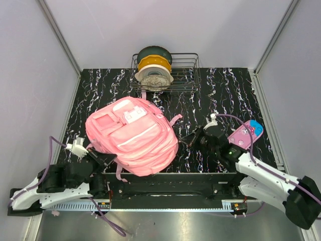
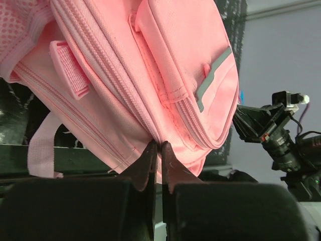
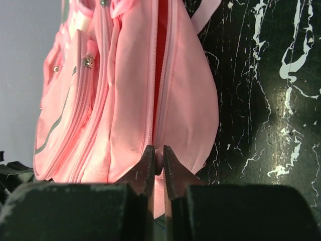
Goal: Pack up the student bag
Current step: Zip the student bag at the center of the board.
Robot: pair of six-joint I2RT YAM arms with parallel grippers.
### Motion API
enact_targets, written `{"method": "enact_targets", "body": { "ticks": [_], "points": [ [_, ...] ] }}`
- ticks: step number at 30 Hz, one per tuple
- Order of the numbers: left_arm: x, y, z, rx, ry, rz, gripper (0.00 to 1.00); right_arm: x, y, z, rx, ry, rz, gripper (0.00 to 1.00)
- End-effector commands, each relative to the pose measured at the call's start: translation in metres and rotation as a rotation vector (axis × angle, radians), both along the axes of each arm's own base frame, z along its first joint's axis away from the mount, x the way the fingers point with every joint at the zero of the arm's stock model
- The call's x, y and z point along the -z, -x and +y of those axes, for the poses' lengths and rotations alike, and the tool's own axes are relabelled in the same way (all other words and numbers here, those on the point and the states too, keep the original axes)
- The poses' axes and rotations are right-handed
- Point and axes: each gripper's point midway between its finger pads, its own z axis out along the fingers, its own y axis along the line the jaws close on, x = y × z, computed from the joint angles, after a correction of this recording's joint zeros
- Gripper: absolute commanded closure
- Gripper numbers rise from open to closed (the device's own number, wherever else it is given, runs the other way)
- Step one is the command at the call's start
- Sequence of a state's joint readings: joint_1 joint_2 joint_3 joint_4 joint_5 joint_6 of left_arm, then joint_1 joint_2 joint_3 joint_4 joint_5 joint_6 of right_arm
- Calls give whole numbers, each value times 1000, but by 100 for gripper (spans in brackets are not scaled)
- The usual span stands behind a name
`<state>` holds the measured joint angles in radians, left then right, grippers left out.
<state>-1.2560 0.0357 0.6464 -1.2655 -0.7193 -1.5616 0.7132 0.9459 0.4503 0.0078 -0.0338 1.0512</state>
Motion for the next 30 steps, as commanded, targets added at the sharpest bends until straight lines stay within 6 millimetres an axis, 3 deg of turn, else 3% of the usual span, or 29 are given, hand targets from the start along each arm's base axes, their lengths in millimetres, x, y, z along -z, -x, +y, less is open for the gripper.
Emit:
{"method": "enact_targets", "body": {
  "ticks": [1,5,9,11,13,14,16,17,19,23,25,27,29,30],
  "points": [
    [-12,-13,32,-85,20,-94,100,13,-25,-64,245,191,-62,100],
    [-9,-13,11,-32,15,-94,100,20,-18,-73,255,216,-50,100],
    [-10,-15,-5,-13,-130,-79,100,13,-11,-87,300,211,-66,100],
    [-16,-18,-10,-14,-185,-88,94,16,-5,-102,346,240,-47,100],
    [-21,-21,-18,-7,-198,-111,89,3,1,-114,391,216,-72,100],
    [-21,-21,-22,-5,-191,-115,84,7,7,-125,417,251,-58,100],
    [-19,-22,-36,13,-143,-134,87,-10,12,-133,445,204,-95,100],
    [-26,-24,-49,19,-81,-150,89,-9,17,-136,443,208,-86,100],
    [-16,-25,-58,28,-90,-154,88,-13,21,-136,433,186,-92,100],
    [-11,-26,-77,57,-130,-147,84,3,29,-131,383,208,-42,100],
    [-13,-29,-81,62,-174,-154,67,9,30,-125,358,201,-27,100],
    [-23,-33,-87,84,-207,-176,43,16,29,-120,341,210,-10,100],
    [-29,-35,-94,114,-202,-160,11,19,26,-114,324,213,-3,100],
    [-30,-35,-100,127,-213,-144,1,19,25,-113,321,216,-3,100]
  ]
}}
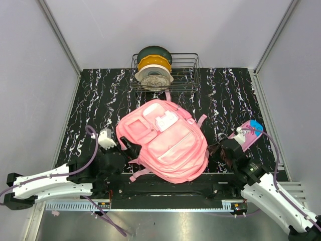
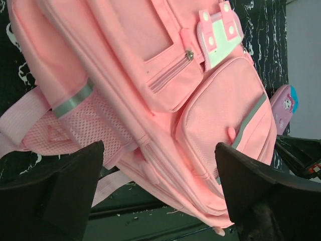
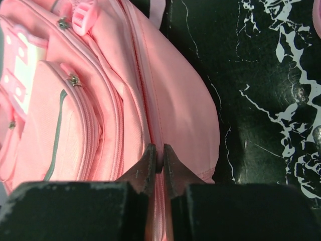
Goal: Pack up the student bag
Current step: Zip the student bag at the center of the board.
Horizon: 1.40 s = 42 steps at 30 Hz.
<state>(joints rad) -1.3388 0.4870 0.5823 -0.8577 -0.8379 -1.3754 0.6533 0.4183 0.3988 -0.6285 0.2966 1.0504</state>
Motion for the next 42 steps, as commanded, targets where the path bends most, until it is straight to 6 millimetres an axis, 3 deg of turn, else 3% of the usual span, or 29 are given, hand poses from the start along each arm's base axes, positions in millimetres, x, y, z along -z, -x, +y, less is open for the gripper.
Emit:
{"method": "enact_targets", "body": {
  "ticks": [1,3,4,5,7,8,10,16,24,28,31,37,39,40,42],
  "points": [
    [-37,-5,-30,69,68,-7,1,-5,-11,13,-20,-26,-24,100],
    [-24,3,-45,83,109,75,1,-6,-14,15,-27,-20,-27,100],
    [-27,4,-60,107,175,83,1,-8,-17,15,-21,-25,-37,100],
    [-7,13,-69,143,179,138,1,-10,-17,16,-22,-26,-43,100],
    [1,17,-85,153,253,188,1,-13,-20,16,-21,-26,-53,100],
    [16,18,-86,146,227,213,1,-15,-20,17,-22,-30,-56,100],
    [18,15,-87,129,233,209,1,-18,-21,20,-30,-37,-63,100],
    [29,2,-74,75,236,198,1,-18,-22,25,-48,-50,-61,100],
    [41,9,-68,72,148,251,3,-18,-24,30,-71,-43,-61,100],
    [45,9,-42,5,30,263,1,-22,-26,31,-72,-44,-70,100],
    [39,7,-32,-20,39,237,1,-22,-27,31,-71,-45,-70,100],
    [50,-3,-39,-55,89,208,2,-23,-27,34,-82,-51,-69,100],
    [42,-12,-51,-33,132,154,12,-24,-27,36,-93,-53,-71,100],
    [51,-19,-49,-33,118,160,17,-25,-27,36,-95,-54,-74,100],
    [51,-35,-53,8,122,138,39,-25,-26,38,-105,-54,-73,100]
  ]
}}
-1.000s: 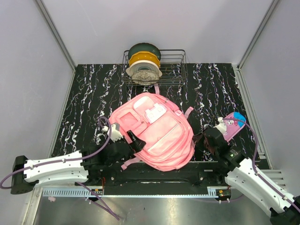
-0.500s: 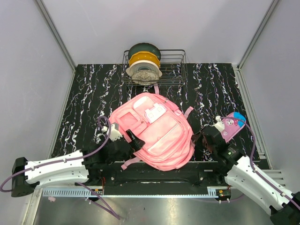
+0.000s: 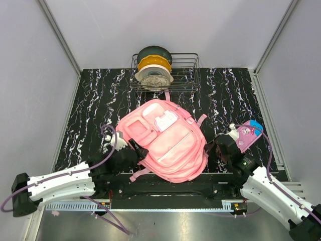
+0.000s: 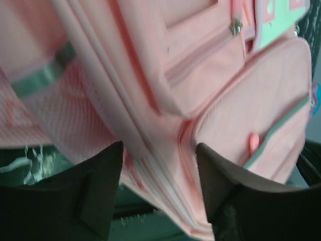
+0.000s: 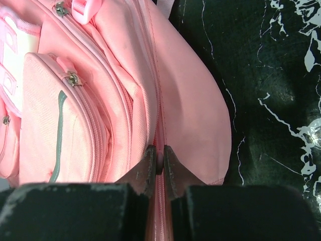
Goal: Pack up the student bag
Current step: Zip the student bag at the center of the board.
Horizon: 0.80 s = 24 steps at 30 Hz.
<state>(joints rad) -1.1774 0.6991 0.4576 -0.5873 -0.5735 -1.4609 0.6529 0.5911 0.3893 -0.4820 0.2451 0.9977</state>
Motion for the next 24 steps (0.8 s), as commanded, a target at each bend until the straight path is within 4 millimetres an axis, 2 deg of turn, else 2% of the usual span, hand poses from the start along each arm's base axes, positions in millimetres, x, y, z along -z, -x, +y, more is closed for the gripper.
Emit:
{"method": "enact_targets", "body": {
  "ticks": [1,2,3,5,6,8,9,10,12,13,14,15,16,18,19,20,21,23,24],
  "points": [
    [2,-42,-4,2,75,-49,53,-38,-14,18,-35,-92,-100,100],
    [3,-48,0,8,70,-63,64,-37,-14,19,-41,-90,-98,100],
    [-4,-56,2,0,92,-97,81,-38,-14,20,-44,-95,-99,100],
    [-18,-71,15,-3,54,-151,90,-40,-14,23,-53,-101,-98,100],
    [-19,-81,27,-29,15,-147,94,-39,-14,24,-56,-102,-92,100],
    [-31,-92,25,50,-41,-157,100,-40,-15,29,-71,-121,-100,100],
    [-39,-104,28,52,-41,-184,100,-40,-14,34,-95,-135,-92,100],
    [-42,-107,16,133,-20,-176,100,-37,-13,37,-108,-142,-88,100],
    [-48,-120,14,211,-46,-208,100,-42,-13,49,-164,-172,-106,100],
    [-49,-123,3,325,-63,-201,100,-43,-12,52,-194,-171,-117,100],
    [-50,-127,1,369,-75,-198,100,-45,-9,57,-229,-181,-121,100],
    [-61,-135,0,406,-84,-215,100,-46,-9,59,-249,-177,-131,100],
    [-52,-132,-7,485,-74,-170,100,-47,-7,64,-286,-182,-134,100],
    [-58,-136,-10,567,-97,-195,100,-45,-1,70,-356,-167,-137,100],
    [-56,-138,-12,610,-112,-211,98,-44,1,71,-382,-153,-138,100],
    [-57,-141,-11,611,-114,-211,90,-45,5,75,-416,-161,-142,100],
    [-58,-145,-10,603,-114,-214,78,-45,8,78,-438,-167,-144,100],
    [-61,-146,-9,596,-114,-209,39,-37,10,74,-424,-149,-123,100],
    [-64,-144,-6,585,-121,-211,30,-37,11,72,-415,-144,-126,100]
  ]
}}
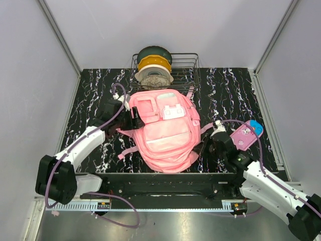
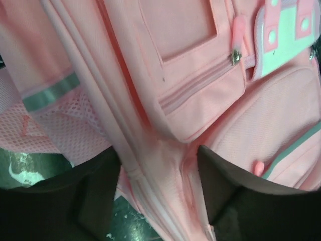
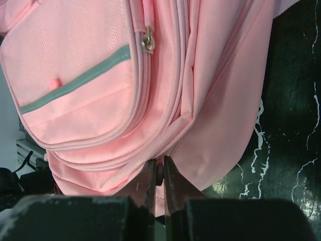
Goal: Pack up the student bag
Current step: Zip the student bag at the center of the board.
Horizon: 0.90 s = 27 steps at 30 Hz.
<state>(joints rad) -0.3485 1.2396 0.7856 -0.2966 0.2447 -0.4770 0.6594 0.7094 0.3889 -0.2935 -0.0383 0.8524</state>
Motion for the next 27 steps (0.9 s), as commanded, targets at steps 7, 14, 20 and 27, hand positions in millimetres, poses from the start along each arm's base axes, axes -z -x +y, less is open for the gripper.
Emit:
{"method": "enact_targets", "body": {
  "ticks": [7,14,20,27],
  "points": [
    [-56,26,18,-68,45,-157,1,-19,-8,1,56,-59,-59,100],
    [-49,78,24,-191,244,-107,1,-14,-15,5,102,-104,-47,100],
    [-26,117,3,-203,426,-24,1,-18,-17,0,133,-116,-61,100],
    [-13,132,-32,-197,456,22,1,-19,-19,1,142,-120,-58,100]
  ]
}}
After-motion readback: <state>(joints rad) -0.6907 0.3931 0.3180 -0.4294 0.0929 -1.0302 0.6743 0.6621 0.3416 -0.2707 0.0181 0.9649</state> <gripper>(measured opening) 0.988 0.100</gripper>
